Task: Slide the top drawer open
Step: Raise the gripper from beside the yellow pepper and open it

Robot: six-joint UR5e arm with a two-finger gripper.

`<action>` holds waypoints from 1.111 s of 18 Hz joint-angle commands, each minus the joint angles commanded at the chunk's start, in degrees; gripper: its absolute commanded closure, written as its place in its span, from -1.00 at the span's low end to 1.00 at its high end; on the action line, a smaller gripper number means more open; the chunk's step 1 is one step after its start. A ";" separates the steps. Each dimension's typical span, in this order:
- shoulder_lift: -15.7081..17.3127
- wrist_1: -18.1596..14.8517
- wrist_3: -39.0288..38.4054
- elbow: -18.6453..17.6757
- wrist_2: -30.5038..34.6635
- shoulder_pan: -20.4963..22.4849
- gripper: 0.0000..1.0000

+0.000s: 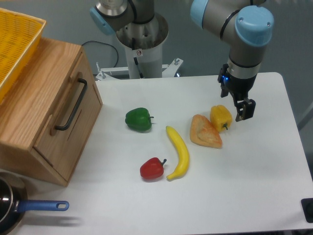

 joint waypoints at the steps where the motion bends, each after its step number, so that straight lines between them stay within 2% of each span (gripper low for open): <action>1: 0.00 0.00 0.00 0.00 0.00 0.00 -1.00; 7: 0.26 -0.09 0.00 -0.17 0.18 -0.79 -1.00; 12: 0.26 0.18 -0.52 -2.81 -0.18 -0.79 -1.00; 20: 0.18 0.00 -2.46 -2.90 -0.44 -0.88 -1.00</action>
